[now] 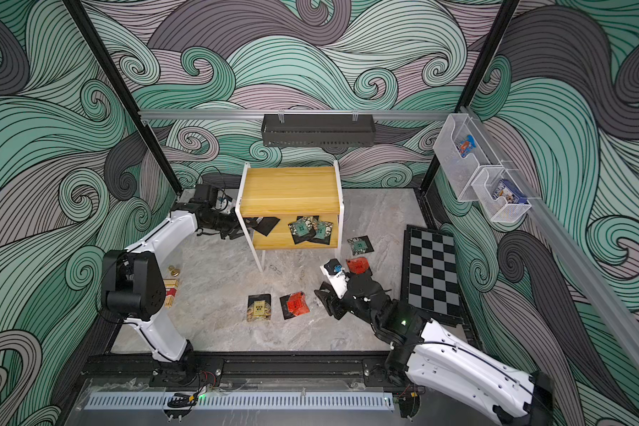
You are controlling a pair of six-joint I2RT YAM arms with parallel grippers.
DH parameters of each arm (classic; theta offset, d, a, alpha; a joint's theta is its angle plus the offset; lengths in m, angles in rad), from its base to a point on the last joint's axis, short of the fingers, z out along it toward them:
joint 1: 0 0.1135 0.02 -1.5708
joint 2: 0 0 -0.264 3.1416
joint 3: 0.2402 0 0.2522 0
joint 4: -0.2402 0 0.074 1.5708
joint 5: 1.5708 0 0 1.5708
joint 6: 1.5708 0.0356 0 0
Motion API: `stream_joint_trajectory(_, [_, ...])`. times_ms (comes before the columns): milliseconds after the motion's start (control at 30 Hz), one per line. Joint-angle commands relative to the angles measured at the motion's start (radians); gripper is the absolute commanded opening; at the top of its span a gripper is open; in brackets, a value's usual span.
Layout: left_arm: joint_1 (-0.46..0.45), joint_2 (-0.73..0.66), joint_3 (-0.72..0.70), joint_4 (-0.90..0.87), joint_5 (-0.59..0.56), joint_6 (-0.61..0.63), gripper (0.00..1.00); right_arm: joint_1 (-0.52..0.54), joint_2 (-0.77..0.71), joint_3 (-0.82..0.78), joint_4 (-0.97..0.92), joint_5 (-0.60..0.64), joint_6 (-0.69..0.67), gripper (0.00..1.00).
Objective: Remove the tea bags from the shelf
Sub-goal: Pick up the tea bag from the shelf.
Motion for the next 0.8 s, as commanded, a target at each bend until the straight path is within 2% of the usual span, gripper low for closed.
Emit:
stream_joint_trajectory(0, [0.013,-0.041,-0.014,-0.043,-0.018,0.027,0.45,-0.004,0.005,-0.010,0.050,-0.010,-0.001,0.64])
stream_joint_trajectory(133, [0.014,-0.052,-0.013,-0.042,0.003,0.028,0.45,-0.004,0.013,-0.008,0.056,-0.014,-0.004,0.64])
stream_joint_trajectory(300, [0.015,-0.062,0.008,-0.039,0.027,0.021,0.53,-0.004,0.017,-0.007,0.059,-0.018,-0.004,0.64])
stream_joint_trajectory(467, [0.014,-0.048,0.025,-0.036,0.033,0.020,0.54,-0.005,0.015,-0.009,0.062,-0.020,0.001,0.64])
stream_joint_trajectory(767, [0.010,-0.025,0.035,-0.002,0.048,0.004,0.41,-0.005,0.014,-0.017,0.065,-0.019,0.010,0.64])
